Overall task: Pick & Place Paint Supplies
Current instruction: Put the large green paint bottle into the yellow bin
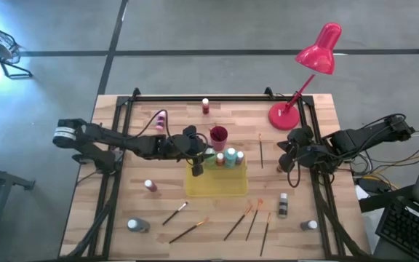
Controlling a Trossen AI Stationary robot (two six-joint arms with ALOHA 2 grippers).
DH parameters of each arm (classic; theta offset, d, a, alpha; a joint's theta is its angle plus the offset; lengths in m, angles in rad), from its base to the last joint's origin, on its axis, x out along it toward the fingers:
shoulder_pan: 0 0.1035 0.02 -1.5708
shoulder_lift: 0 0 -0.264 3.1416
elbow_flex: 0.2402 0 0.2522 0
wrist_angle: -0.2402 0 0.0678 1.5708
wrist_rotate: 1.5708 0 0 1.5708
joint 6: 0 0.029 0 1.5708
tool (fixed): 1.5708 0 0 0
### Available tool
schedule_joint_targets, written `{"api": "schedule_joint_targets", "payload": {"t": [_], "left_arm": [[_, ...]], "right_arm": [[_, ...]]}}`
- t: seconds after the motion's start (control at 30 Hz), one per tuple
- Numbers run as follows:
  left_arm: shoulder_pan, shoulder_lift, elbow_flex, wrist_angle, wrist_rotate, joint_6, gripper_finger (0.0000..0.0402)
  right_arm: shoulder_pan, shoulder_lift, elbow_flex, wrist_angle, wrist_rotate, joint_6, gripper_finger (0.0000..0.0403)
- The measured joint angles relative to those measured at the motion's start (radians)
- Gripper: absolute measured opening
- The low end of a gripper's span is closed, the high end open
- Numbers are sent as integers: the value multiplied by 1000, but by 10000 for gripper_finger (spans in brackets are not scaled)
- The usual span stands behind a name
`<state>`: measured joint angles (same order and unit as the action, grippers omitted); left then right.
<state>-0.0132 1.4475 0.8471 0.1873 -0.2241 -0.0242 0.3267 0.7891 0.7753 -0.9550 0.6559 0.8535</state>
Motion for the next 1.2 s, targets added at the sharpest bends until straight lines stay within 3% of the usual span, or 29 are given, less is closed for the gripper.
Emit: {"api": "schedule_joint_targets", "payload": {"t": [0.37, 0.67, 1.2], "left_arm": [[5, 0, -1, 2, 0, -9, 123], [10, 0, -1, 5, -2, -5, 176], [12, -5, 66, 3, 16, 54, 180]], "right_arm": [[0, 0, 0, 1, 0, 0, 8], [0, 0, 0, 1, 0, 0, 8], [0, 0, 0, 1, -1, 0, 8]]}}
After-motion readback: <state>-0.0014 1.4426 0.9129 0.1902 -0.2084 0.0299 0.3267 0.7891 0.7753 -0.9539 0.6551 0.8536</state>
